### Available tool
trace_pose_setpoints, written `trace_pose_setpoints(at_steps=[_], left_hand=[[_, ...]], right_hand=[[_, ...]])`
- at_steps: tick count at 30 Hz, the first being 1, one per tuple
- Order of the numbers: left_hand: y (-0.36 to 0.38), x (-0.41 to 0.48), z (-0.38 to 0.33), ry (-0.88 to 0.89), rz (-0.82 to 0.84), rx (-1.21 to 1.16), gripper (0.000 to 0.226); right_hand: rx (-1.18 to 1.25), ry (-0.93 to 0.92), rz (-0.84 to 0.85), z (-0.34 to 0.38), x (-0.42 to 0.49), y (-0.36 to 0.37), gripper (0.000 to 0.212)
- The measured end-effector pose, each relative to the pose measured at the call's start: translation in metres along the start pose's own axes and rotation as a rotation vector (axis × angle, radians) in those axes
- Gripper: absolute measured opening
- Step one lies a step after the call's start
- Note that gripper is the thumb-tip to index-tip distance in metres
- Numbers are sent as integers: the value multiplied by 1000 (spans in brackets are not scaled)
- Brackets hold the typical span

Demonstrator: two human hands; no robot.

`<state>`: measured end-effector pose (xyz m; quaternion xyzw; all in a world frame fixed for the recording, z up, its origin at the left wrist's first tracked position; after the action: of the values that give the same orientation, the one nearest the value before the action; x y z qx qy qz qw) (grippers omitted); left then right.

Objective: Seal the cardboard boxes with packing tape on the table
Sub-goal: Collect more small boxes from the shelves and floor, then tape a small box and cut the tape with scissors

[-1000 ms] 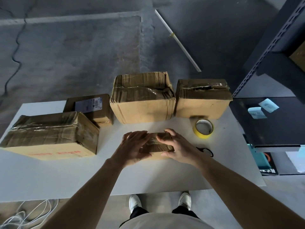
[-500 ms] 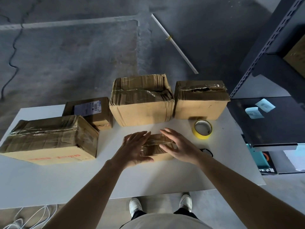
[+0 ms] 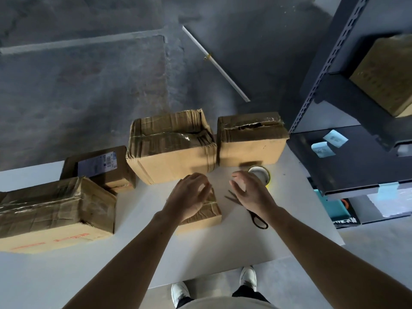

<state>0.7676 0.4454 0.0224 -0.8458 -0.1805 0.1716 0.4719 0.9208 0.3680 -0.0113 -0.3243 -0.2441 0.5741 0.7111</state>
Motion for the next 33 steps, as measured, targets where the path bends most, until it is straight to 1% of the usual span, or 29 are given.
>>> trace_pose_setpoints(at_steps=[2,5,7,10,12,14,18,21,24,27,33], left_hand=[[0,12,-7,-3,-13,-12,17],[8,37,-17,-12,14,-8,19],[17,52,-25,-9,51,7,19],[31,73,-32,-30,109,15,19],[43,86,-35,-43,140,22,19],[52,94,-36,-58,165,23,18],[65,110,-34,-80,203,10,19],[72,120,-33,-78,230,7,21],[78,124,-32,-89,249,1,20],[81,124,-31,-110,253,-4,19],[74,118,-26,-161,239,-61,22]], right_hand=[[-26,-27,-100,0,-2,-11,8],[-27,9,-195,-10,-3,-28,8],[-2,72,-205,-28,-2,-32,8],[23,184,-171,-57,-2,-32,9],[18,227,-153,-73,-2,-32,5],[-29,230,-140,-78,-4,-33,6],[-178,198,-70,-91,2,-21,21],[-260,184,51,-102,11,-4,29],[-310,197,129,-109,14,9,31],[-368,227,138,-113,16,16,29],[-244,250,81,-109,13,3,22]])
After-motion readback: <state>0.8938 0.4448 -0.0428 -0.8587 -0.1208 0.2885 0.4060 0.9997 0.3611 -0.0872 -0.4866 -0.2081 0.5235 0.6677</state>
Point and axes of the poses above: each hand's wrist, its own x-axis towards the middle knuckle, its own y-axis out of the palm, z = x × y, the point moved 9 cm from there along x, towards the middle knuckle, and after that the axes turned 13 degrees about z, right-handed, at the moved point
